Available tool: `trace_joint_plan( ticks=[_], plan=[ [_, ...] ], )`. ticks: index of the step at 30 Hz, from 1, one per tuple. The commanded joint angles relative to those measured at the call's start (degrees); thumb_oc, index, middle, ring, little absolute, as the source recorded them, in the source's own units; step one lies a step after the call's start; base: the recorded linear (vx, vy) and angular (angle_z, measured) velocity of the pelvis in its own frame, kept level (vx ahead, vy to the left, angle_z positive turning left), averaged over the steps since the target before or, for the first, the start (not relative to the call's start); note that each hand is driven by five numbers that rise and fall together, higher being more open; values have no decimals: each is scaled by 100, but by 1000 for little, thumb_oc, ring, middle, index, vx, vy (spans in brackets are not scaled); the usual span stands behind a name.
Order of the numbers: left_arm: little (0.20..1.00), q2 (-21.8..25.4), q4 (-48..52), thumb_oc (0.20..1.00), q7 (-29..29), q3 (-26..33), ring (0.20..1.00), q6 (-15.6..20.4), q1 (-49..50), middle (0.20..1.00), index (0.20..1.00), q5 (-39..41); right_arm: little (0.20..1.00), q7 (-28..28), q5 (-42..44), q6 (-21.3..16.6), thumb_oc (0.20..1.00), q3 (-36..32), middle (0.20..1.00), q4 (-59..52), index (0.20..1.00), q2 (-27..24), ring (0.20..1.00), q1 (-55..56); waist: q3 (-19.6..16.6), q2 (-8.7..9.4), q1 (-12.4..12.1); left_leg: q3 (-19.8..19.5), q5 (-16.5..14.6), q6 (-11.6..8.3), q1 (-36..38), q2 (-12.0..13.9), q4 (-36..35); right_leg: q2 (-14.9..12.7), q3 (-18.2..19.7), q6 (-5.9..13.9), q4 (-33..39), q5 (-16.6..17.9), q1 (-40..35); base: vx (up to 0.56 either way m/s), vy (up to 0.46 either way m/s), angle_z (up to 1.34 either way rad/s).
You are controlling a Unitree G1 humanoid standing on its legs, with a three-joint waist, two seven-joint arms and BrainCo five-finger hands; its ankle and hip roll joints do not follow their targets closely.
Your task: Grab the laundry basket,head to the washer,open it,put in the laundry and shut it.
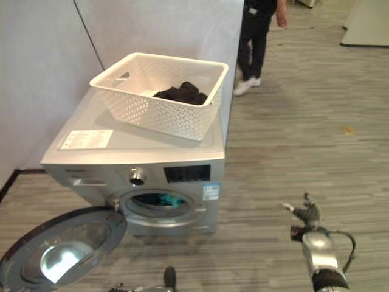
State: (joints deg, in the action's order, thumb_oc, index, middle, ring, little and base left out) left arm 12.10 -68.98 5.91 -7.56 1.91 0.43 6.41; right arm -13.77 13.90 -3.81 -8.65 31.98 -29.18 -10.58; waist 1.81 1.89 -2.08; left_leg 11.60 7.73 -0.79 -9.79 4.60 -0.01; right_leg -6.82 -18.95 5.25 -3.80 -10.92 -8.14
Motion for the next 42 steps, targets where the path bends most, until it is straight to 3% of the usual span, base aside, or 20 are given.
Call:
trace_joint_plan(
  ticks=[1,4,6,9,11,14,16,17,18,20,21,23,26,29,33,34,35,37,42],
  plan=[
    [1000,77,-107,1000,55,-75,1000,37,-206,1000,1000,101,1000,-803,-51,-499,1000,-452,1000,-342,1000,-549,1000,-471,-28,-38,-114,-89,-663,95,99,-65,455,-380,86,164,-540,423,72,161,260,-6],
    [1000,84,-87,1000,67,-138,1000,22,-218,1000,1000,49,1000,-1042,-286,-463,1000,-598,1000,-511,1000,-725,1000,-591,-60,-68,-100,-164,-787,266,373,-261,306,-555,166,286,-1209,803,313,122,219,-1],
    [1000,102,-100,1000,57,-325,1000,-12,-233,1000,1000,-96,1000,-1163,-368,-497,1000,-576,1000,-735,1000,-968,1000,-876,20,-148,-55,-429,-833,562,734,-529,72,-625,639,352,-2545,1441,839,177,356,14],
    [1000,178,-156,1000,43,-372,1000,-51,-273,1000,1000,-181,1000,-1184,-488,-519,1000,-391,1000,-1068,1000,-1090,1000,-1214,72,-284,-29,-513,-910,681,1051,-563,-110,-670,884,311,-3330,1424,1387,134,186,27],
    [1000,230,-203,1000,66,-335,1000,-61,-299,1000,1000,-219,1000,-1153,-550,-526,1000,-322,1000,-1226,1000,-1165,1000,-1318,88,-283,-43,-505,-939,662,1146,-575,-160,-774,825,271,-3197,1312,1512,69,14,4],
    [1000,312,-310,1000,59,-279,1000,-54,-334,1000,1000,-279,1000,-963,-709,-512,1000,-48,1000,-1624,1000,-1551,1000,-1691,103,-289,-59,-622,-1004,547,1231,-521,-210,-856,563,216,-2048,1074,1558,69,-69,0],
    [1000,355,-440,1000,27,-221,1000,-22,-366,1000,1000,-319,1000,-688,-737,-435,1000,239,1000,-1640,1000,-1928,1000,-1890,120,-147,-34,-807,-1142,437,1346,-539,-198,-769,917,387,-594,1333,1470,151,-174,22],
    [1000,353,-478,1000,7,-206,1000,-20,-364,1000,1000,-332,1000,-569,-817,-366,1000,418,1000,-1647,1000,-2052,1000,-2013,119,-84,-29,-864,-1177,419,1398,-566,-195,-759,1137,468,-417,1568,1501,159,-121,49],
    [1000,353,-480,1000,11,-194,1000,-13,-366,1000,1000,-338,1000,-451,-823,-338,1000,504,1000,-1699,1000,-2155,1000,-2048,94,-2,-16,-888,-1204,409,1387,-613,-158,-770,1247,487,-159,1596,1421,73,-39,52],
    [1000,353,-480,1000,11,-193,1000,-13,-366,1000,1000,-338,1000,-451,-823,-338,1000,505,1000,-1698,1000,-2155,1000,-2050,99,-4,-11,-892,-1206,409,1391,-612,-156,-769,1240,487,-149,1600,1409,49,-35,59],
    [1000,349,-512,1000,12,-156,1000,-13,-300,1000,1000,-320,1000,-290,-828,-313,1000,832,1000,-1743,1000,-2235,1000,-2356,18,165,-76,-838,-1287,408,1468,-637,-136,-811,1130,538,-59,1694,1263,171,-138,63],
    [1000,283,-564,1000,-29,-135,1000,-34,-209,1000,1000,-288,1000,-141,-683,-275,1000,941,1000,-1826,1000,-2185,1000,-2468,-132,230,-87,-861,-1278,361,1534,-578,-213,-764,996,558,82,1749,1129,175,-148,20],
    [1000,188,-532,1000,-103,-201,1000,-28,-50,1000,1000,-285,1000,237,-570,-255,1000,1346,1000,-2024,1000,-2330,1000,-2841,-353,367,-156,-898,-1194,207,1600,-375,-459,-580,740,526,551,1632,797,78,-133,3],
    [1000,155,-539,1000,-134,-227,1000,-28,0,1000,1000,-280,1000,470,-536,-228,1000,1701,1000,-2057,1000,-2423,1000,-3181,-382,427,-167,-888,-1165,147,1590,-278,-488,-510,748,486,580,1586,783,4,-91,0],
    [1000,235,-593,1000,-328,-285,1000,-6,54,1000,1000,-62,1000,1459,-87,25,1000,3453,1000,-1244,1000,-3078,1000,-4668,-406,691,-216,-861,-1052,-13,1508,-81,-499,-366,691,410,613,1495,769,-20,-82,-4],
    [1000,216,-594,1000,-328,-271,1000,-6,51,1000,1000,-61,1000,1459,-76,14,1000,3514,1000,-1210,1000,-3073,1000,-4735,-403,671,-201,-862,-1052,-14,1506,-79,-499,-365,689,409,613,1495,770,-19,-61,8],
    [1000,250,-619,1000,-437,-274,1000,-18,59,1000,1000,76,1000,1803,24,121,1000,4287,1000,-761,1000,-3186,1000,-5344,-403,781,-208,-862,-1017,-59,1468,-18,-499,-321,650,399,630,1495,781,-10,-55,9],
    [1000,263,-667,1000,-529,-223,1000,-29,82,1000,1000,207,1000,2105,93,174,1000,4934,1000,-430,1000,-3106,1000,-5854,-398,845,-213,-853,-984,-98,1427,36,-499,-274,638,382,651,1485,792,-10,-48,5],
    [1000,322,-724,1000,-638,-116,1000,-37,218,1000,1000,262,1000,2483,149,209,1000,5628,1000,-213,1000,-3076,1000,-6197,-386,971,-273,-880,-941,-166,1375,127,-499,-203,550,352,694,1445,772,8,-28,5]
  ],
)
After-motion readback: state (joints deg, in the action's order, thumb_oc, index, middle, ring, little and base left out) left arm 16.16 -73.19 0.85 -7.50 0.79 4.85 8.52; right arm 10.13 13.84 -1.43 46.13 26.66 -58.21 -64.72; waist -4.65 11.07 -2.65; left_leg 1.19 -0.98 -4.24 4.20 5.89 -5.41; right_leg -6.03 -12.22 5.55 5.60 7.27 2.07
